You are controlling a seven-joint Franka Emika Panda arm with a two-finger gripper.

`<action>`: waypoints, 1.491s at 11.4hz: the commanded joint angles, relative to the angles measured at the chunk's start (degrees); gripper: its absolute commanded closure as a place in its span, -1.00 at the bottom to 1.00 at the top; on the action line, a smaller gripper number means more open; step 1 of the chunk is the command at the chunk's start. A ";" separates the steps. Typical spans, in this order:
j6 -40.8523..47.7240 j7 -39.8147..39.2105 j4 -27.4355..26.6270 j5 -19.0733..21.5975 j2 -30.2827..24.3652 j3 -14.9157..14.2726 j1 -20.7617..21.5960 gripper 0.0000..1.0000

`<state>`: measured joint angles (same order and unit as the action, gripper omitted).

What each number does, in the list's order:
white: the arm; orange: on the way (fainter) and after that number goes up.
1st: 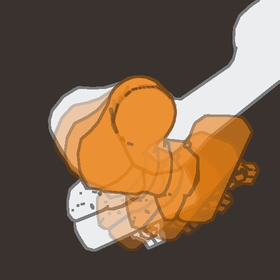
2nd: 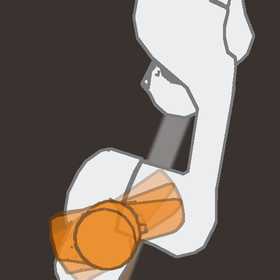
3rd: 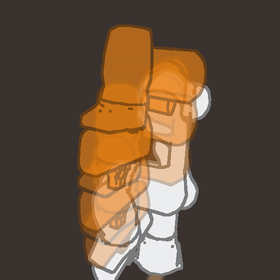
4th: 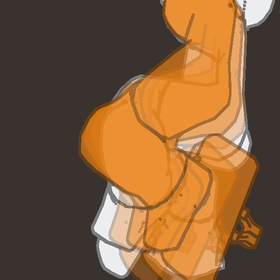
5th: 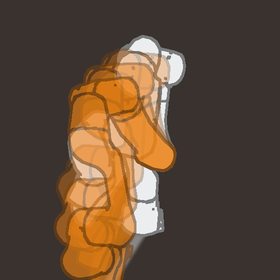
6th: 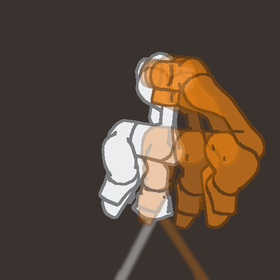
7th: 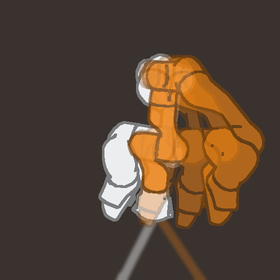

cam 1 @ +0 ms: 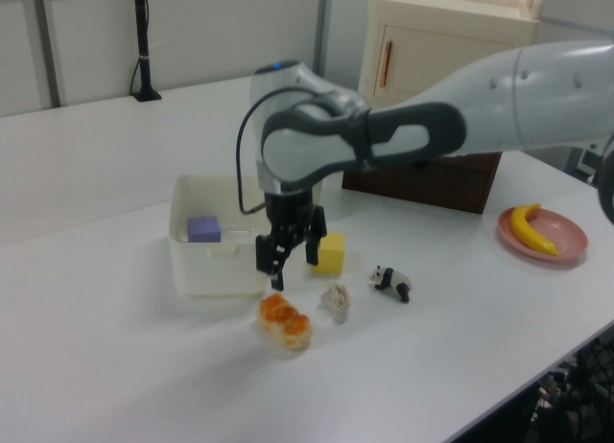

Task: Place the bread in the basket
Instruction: 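Move the gripper over the bread roll with orange topping and lower it, then close the gripper on the bread roll and lift it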

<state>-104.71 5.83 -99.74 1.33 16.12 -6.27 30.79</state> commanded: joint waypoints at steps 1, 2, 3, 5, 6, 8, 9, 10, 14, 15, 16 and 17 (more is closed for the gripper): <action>-6.10 1.55 -3.17 0.60 2.94 -0.05 1.55 -1.00; -6.99 1.64 -3.35 0.51 4.43 -0.05 2.07 -1.00; -7.86 1.72 -3.35 0.34 5.66 -0.05 2.25 -0.96; -8.05 1.11 -4.05 -0.54 6.38 -0.05 2.25 -0.43; -8.05 0.76 -4.23 -1.67 6.38 -0.05 2.25 0.02; -6.39 -1.43 -4.14 -1.86 5.77 0.21 2.34 0.50; -3.16 -1.61 -3.45 -1.86 4.46 1.08 2.17 0.50; 0.09 -2.40 -2.13 -1.77 2.62 1.87 1.82 0.50; 10.39 -3.81 10.58 2.69 1.81 2.32 0.06 0.35; 11.45 -3.64 14.36 3.58 1.81 1.97 -0.81 0.29; 11.20 -3.12 17.01 4.02 1.81 1.53 -1.52 0.26; 9.89 -1.54 18.00 4.72 1.98 1.27 -2.48 0.23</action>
<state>-95.45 3.52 -86.39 3.73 17.64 -4.32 30.28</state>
